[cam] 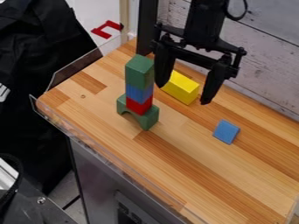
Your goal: Put the blue triangle on top of the green cube
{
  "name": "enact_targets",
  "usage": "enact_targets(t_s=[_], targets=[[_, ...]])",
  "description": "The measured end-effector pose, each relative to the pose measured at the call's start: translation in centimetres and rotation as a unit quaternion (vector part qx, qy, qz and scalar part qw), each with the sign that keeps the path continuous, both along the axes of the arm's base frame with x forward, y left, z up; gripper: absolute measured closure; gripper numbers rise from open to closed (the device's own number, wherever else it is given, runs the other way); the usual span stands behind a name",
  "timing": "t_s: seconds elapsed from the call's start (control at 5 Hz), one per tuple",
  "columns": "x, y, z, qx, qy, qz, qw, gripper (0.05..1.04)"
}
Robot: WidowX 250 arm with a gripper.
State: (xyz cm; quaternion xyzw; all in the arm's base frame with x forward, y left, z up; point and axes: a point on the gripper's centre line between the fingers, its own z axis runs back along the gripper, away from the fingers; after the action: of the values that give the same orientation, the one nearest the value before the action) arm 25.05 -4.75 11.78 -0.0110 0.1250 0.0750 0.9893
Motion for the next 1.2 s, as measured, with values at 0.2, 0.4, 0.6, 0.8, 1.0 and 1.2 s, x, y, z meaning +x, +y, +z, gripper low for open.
enact_targets(t_s=[0.2,0.4,0.6,0.8,1.0,1.2], targets=[[-0.2,0.0,-0.8,0.002,0.017,0.0,0.9999,0.083],[0.3,-1.1,-1.0,0.003,0.016,-0.021,0.9996,0.083],[1.4,-3.1,-1.0,0.003,0.012,-0.058,0.9982,0.083],[2.1,-4.7,-1.6,-0.004,0.013,-0.086,0.9962,0.083],[2.3,-5.6,-3.3,-0.014,0.022,-0.099,0.9948,0.083],[2.6,-6.2,-4.7,-0.022,0.027,-0.109,0.9935,0.083]])
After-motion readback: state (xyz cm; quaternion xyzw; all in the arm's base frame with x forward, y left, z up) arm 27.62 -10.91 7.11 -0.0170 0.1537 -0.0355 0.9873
